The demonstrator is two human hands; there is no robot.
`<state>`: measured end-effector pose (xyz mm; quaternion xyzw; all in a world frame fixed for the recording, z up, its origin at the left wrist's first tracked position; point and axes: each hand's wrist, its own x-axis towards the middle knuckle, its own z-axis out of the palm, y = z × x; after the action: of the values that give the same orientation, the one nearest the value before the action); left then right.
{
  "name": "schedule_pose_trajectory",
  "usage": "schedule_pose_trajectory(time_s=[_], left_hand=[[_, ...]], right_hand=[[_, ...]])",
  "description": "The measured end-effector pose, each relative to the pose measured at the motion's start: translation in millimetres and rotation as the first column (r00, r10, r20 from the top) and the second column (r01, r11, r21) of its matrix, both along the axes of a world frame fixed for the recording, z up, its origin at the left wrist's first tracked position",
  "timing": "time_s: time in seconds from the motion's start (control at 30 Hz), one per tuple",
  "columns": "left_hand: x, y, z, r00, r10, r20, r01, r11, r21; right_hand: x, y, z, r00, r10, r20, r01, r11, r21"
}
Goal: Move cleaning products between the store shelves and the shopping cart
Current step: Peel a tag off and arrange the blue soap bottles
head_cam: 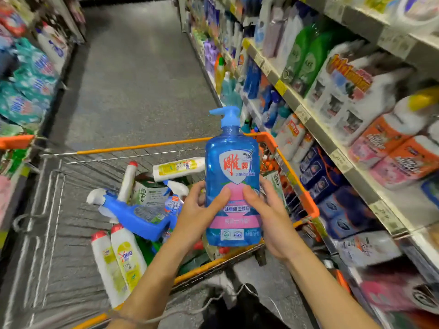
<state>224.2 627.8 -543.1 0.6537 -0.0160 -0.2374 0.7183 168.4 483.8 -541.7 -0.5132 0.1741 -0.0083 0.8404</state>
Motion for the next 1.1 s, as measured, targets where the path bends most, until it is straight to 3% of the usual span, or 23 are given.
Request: schedule_pose_trajectory(time_s=[0.43,0.77,1.1], left_hand=[[-83.2,-62.5,57.8,0.890,-0.423,0.171,0.435,0.900,-0.036],[-239.0,-114.0,63.9,0.705,-0.674,0.221,0.689,0.725,0.011],[-417.3,-130.6,74.0,0.438,-0.877,0.197,0.889,0.455,0.051]], right_hand=[[-135.2,-25.5,39.1,0.898,-0.427,0.100,0.434,0.899,-0.054],[-322.8,-25.3,55.2,0.667,-0.736,0.112,0.744,0.665,-0.063],[-513.6,7.5,71.4,0.416,-0.904,0.104,0.909,0.410,-0.069]])
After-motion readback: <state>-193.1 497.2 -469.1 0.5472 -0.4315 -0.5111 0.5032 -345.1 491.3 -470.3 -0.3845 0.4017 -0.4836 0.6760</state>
